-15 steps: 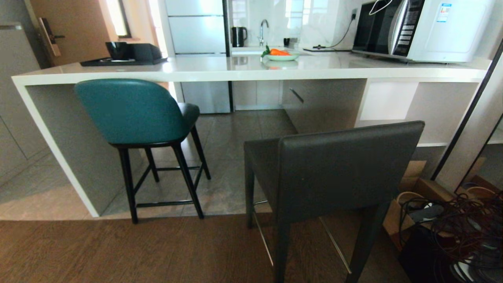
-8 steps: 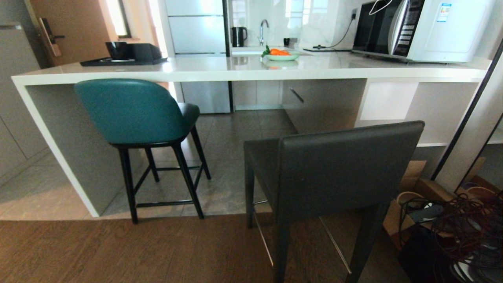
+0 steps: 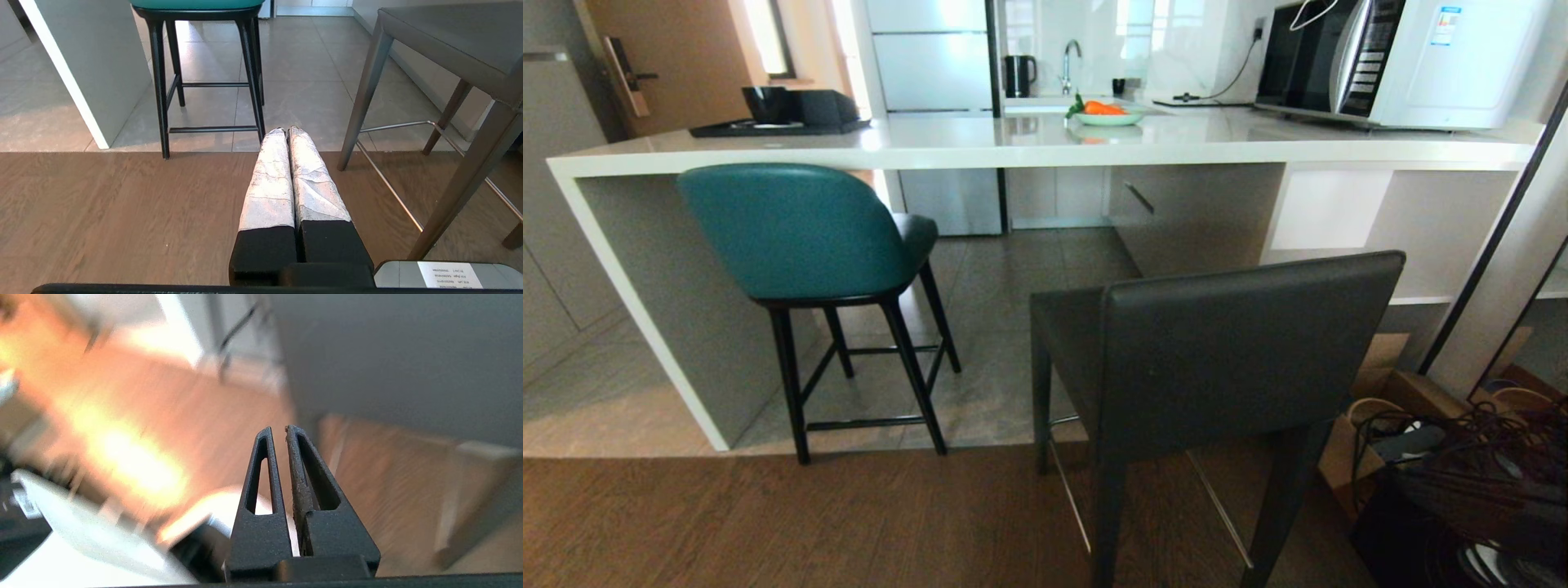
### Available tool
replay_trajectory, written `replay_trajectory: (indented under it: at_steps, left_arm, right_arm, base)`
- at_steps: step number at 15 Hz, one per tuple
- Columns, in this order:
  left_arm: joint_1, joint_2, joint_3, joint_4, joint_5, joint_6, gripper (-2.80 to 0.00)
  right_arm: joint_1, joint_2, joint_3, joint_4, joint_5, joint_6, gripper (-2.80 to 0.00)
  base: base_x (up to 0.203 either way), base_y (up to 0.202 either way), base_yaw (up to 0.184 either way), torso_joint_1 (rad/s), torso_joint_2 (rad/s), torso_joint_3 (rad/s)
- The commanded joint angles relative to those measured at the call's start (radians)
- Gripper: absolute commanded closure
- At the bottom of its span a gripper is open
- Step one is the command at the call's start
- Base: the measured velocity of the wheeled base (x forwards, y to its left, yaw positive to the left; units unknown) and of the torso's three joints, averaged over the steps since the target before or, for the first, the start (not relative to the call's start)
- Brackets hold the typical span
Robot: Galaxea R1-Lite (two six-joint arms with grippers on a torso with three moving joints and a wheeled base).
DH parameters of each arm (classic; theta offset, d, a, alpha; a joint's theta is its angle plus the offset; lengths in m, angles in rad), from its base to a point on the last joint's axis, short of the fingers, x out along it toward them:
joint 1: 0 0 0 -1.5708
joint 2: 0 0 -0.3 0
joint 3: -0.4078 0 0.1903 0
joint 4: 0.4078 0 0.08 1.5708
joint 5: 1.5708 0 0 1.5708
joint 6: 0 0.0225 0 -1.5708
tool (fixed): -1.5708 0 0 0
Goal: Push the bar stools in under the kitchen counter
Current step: Push the gray chair back under the dining table
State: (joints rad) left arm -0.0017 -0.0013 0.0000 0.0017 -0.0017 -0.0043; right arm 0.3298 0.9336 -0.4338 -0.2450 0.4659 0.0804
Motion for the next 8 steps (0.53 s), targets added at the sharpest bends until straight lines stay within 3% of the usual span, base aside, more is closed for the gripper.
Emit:
replay_trajectory:
  at_steps: [1, 3, 4, 8]
  left_arm:
    - [0.0, 0.001, 0.0, 0.0, 0.0, 0.0, 0.0]
    - [0.0, 0.001, 0.0, 0.0, 0.0, 0.0, 0.0]
    - [0.0, 0.001, 0.0, -0.002, 0.0, 0.0, 0.0]
    - [0.002, 0.001, 0.0, 0.0, 0.0, 0.0, 0.0]
  right_arm:
    - [0.191, 0.232, 0.011, -0.075, -0.042, -0.002, 0.0]
    - [0.398, 0.363, 0.033, -0.166, -0.196, -0.009, 0.0]
    - [0.455, 0.436, 0.047, -0.21, -0.263, -0.014, 0.0]
    - [0.474, 0.671, 0.026, -0.439, -0.366, -0.021, 0.0]
  base:
    - [0.0, 0.0, 0.0, 0.0, 0.0, 0.0]
    - [0.0, 0.0, 0.0, 0.0, 0.0, 0.0]
    - [0.0, 0.0, 0.0, 0.0, 0.0, 0.0]
    - [0.0, 0.0, 0.0, 0.0, 0.0, 0.0]
